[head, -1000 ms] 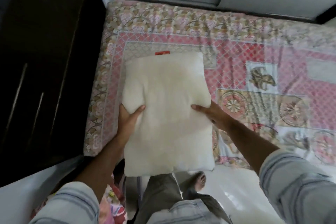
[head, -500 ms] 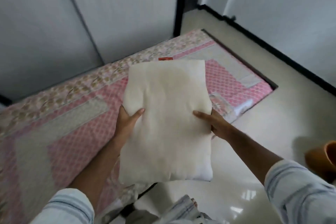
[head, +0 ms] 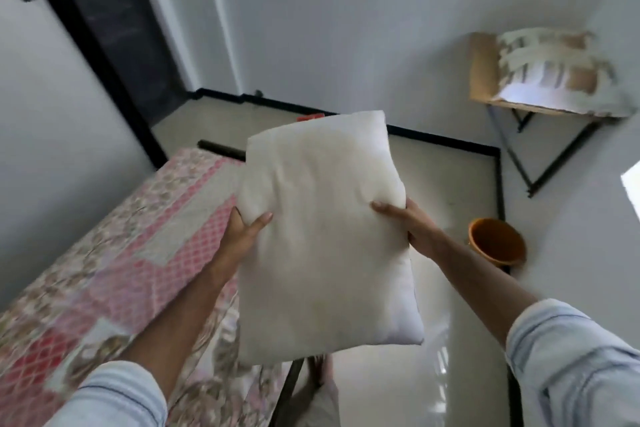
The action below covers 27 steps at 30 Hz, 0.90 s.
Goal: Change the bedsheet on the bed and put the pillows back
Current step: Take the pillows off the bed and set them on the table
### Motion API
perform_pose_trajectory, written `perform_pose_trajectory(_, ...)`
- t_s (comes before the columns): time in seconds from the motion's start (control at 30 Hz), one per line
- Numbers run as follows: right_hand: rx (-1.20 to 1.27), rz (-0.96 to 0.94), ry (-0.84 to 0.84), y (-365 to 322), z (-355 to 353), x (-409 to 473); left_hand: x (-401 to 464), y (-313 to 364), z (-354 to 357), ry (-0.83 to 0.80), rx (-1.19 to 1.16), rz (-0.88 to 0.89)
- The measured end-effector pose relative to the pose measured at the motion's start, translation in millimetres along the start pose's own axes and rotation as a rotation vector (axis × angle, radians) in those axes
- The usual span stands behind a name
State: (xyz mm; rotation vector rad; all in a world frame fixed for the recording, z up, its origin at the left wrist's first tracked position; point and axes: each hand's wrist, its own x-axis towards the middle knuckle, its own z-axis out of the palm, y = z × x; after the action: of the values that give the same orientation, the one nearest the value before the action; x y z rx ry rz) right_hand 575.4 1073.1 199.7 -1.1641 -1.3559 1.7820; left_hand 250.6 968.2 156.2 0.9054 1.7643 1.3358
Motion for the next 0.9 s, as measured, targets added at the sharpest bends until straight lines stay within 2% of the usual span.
perform_pose_trajectory(0.13,0.039,-0.031,0.189,-33.1,-73.6,56.4,117.8,27.8,80.4,-0.193,0.002,0.022)
perform_pose_trajectory(0.23,0.07,-0.063,0.328,-62.8,-127.3,100.4,182.0,75.8,145.4,-0.253,0.031,0.024)
perform_pose_trajectory(0.37,0.056,-0.112,0.41,-103.6,-191.0,140.7,251.6,125.0,231.4,-0.287,0.044,0.061)
perform_pose_trajectory(0.5,0.089,-0.179,0.491,-137.3,-265.4,179.3,319.5,163.3,322.3,-0.392,0.02,0.09)
perform_pose_trajectory(0.67,0.124,-0.202,0.596,-168.4,-370.1,240.6,391.7,206.3,440.4,-0.452,-0.002,0.181)
perform_pose_trajectory(0.9,0.082,-0.189,0.701,-243.8,-530.1,320.4,472.6,285.9,610.9,-0.442,0.017,0.222)
